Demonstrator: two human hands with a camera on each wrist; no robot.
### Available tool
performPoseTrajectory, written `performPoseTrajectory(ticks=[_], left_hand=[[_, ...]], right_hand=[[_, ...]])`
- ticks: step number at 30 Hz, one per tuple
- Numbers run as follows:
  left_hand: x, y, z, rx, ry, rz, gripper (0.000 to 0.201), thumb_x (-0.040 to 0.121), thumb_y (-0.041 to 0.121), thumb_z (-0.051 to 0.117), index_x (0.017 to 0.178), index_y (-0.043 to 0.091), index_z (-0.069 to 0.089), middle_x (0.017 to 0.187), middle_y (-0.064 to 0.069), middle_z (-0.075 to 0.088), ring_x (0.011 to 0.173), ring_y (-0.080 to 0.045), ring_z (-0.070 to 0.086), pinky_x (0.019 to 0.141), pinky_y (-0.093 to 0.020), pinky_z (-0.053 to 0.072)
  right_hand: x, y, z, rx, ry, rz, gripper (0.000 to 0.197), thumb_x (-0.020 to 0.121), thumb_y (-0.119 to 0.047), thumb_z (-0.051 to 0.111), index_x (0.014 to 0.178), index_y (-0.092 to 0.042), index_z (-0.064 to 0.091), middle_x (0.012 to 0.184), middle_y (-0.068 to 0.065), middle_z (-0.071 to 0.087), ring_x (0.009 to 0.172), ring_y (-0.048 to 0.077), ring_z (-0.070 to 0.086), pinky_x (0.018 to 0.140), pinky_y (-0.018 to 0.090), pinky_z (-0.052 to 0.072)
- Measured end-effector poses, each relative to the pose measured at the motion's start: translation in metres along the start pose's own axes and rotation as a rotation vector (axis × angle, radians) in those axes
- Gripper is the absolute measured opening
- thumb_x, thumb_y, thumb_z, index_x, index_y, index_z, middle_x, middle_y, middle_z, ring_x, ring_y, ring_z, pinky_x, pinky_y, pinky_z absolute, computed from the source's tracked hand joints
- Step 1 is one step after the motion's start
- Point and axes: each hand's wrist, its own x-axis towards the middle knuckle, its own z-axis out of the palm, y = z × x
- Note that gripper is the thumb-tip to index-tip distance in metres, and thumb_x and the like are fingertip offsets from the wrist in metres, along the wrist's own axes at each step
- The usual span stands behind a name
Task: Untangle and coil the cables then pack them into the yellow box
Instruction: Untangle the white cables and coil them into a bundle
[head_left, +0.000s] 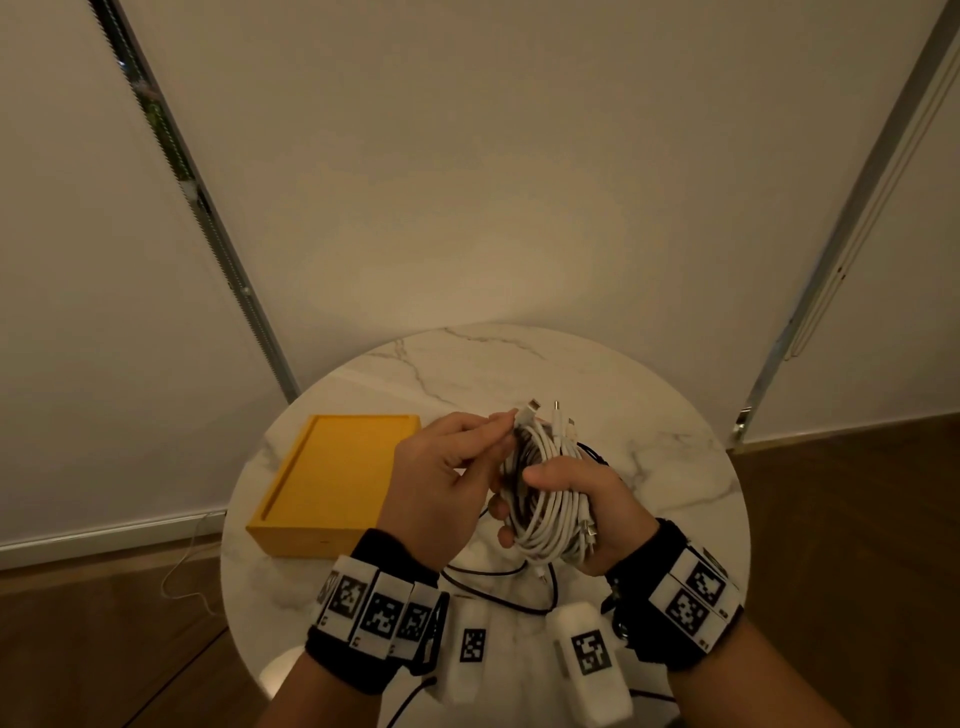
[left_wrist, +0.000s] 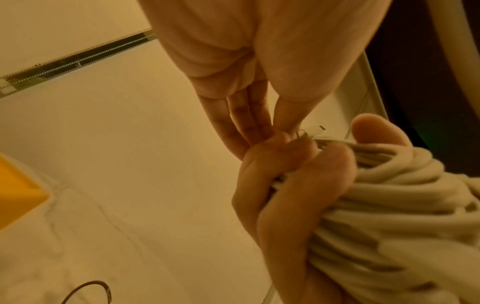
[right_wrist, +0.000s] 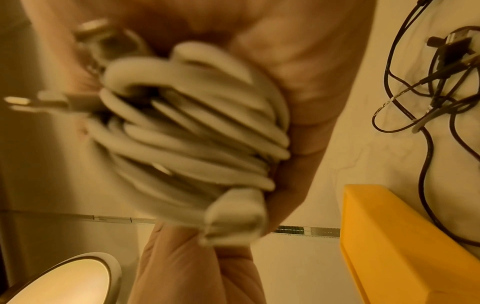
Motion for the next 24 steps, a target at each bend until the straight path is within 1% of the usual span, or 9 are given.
performPoseTrajectory(ticks=[3, 4, 6, 9, 11, 13, 16, 21, 24], left_hand=[[0.002, 0.002, -0.001, 0.025, -0.008, 0.023, 0.028, 0.093, 0.005, 0.065, 0.119, 0.012, 0.072, 0.095, 0.008, 0.07, 0.083, 0.001, 0.065, 0.07, -0.018, 0.055], [0.002, 0.003, 0.0, 0.03, -0.008, 0.028, 0.03, 0.094, 0.007, 0.064, 0.123, 0.014, 0.07, 0.098, 0.005, 0.071, 0.085, -0.002, 0.066, 0.071, -0.021, 0.057], [0.0, 0.005, 0.001, 0.031, 0.024, 0.03, 0.034, 0.094, 0.008, 0.062, 0.126, 0.016, 0.068, 0.102, 0.003, 0.071, 0.091, -0.007, 0.067, 0.073, -0.026, 0.059], [-0.002, 0.005, 0.001, 0.039, 0.103, 0.022, 0.034, 0.093, 0.005, 0.064, 0.124, 0.017, 0.069, 0.104, 0.002, 0.07, 0.092, -0.01, 0.068, 0.071, -0.029, 0.06], [-0.002, 0.004, 0.001, 0.062, 0.089, 0.024, 0.033, 0.092, 0.003, 0.065, 0.122, 0.017, 0.071, 0.101, 0.003, 0.072, 0.09, -0.009, 0.067, 0.069, -0.029, 0.059], [-0.001, 0.003, 0.002, 0.085, 0.064, 0.022, 0.032, 0.091, 0.001, 0.066, 0.118, 0.017, 0.073, 0.096, 0.004, 0.072, 0.086, -0.005, 0.066, 0.069, -0.028, 0.058], [0.002, 0.004, 0.003, 0.113, 0.018, 0.011, 0.03, 0.09, 0.003, 0.068, 0.115, 0.019, 0.073, 0.093, 0.005, 0.072, 0.085, -0.005, 0.066, 0.071, -0.029, 0.057], [0.002, 0.004, 0.007, 0.133, -0.036, -0.011, 0.027, 0.092, 0.006, 0.068, 0.112, 0.021, 0.075, 0.09, 0.008, 0.068, 0.084, -0.005, 0.063, 0.073, -0.027, 0.055], [-0.001, 0.004, 0.01, 0.149, -0.072, -0.027, 0.025, 0.091, 0.008, 0.069, 0.111, 0.021, 0.075, 0.093, 0.009, 0.063, 0.086, -0.006, 0.06, 0.073, -0.026, 0.055]], right_hand=[[0.001, 0.001, 0.003, -0.018, 0.046, -0.025, 0.068, 0.045, -0.023, 0.097, 0.097, 0.005, 0.065, 0.078, 0.022, 0.062, 0.064, 0.031, 0.065, 0.059, 0.041, 0.057], [0.002, 0.002, 0.003, -0.031, 0.066, -0.038, 0.067, 0.044, -0.023, 0.097, 0.098, 0.005, 0.066, 0.08, 0.023, 0.061, 0.065, 0.031, 0.065, 0.059, 0.041, 0.057], [0.003, 0.001, 0.004, -0.051, 0.093, -0.069, 0.064, 0.051, -0.016, 0.091, 0.109, 0.0, 0.069, 0.091, 0.028, 0.058, 0.069, 0.035, 0.064, 0.06, 0.042, 0.057], [0.003, 0.0, 0.005, -0.056, 0.113, -0.089, 0.061, 0.061, -0.01, 0.078, 0.12, -0.006, 0.067, 0.102, 0.031, 0.055, 0.077, 0.039, 0.062, 0.061, 0.042, 0.058], [0.003, 0.001, 0.004, -0.047, 0.1, -0.093, 0.064, 0.061, -0.01, 0.077, 0.123, -0.009, 0.064, 0.101, 0.028, 0.06, 0.077, 0.039, 0.066, 0.061, 0.042, 0.058], [0.001, 0.001, 0.003, -0.037, 0.09, -0.093, 0.072, 0.06, -0.009, 0.077, 0.13, -0.013, 0.059, 0.101, 0.023, 0.065, 0.076, 0.035, 0.07, 0.061, 0.042, 0.059], [0.001, 0.001, 0.0, -0.016, 0.104, -0.099, 0.085, 0.057, -0.007, 0.078, 0.137, -0.017, 0.054, 0.105, 0.02, 0.063, 0.079, 0.034, 0.069, 0.064, 0.045, 0.059], [0.002, 0.004, -0.008, 0.018, 0.114, -0.087, 0.083, 0.055, -0.005, 0.078, 0.134, -0.013, 0.055, 0.1, 0.021, 0.061, 0.079, 0.038, 0.065, 0.067, 0.048, 0.059], [0.003, 0.003, -0.013, 0.042, 0.08, -0.101, 0.067, 0.058, -0.004, 0.076, 0.123, -0.013, 0.061, 0.103, 0.023, 0.06, 0.083, 0.041, 0.063, 0.074, 0.051, 0.057]])
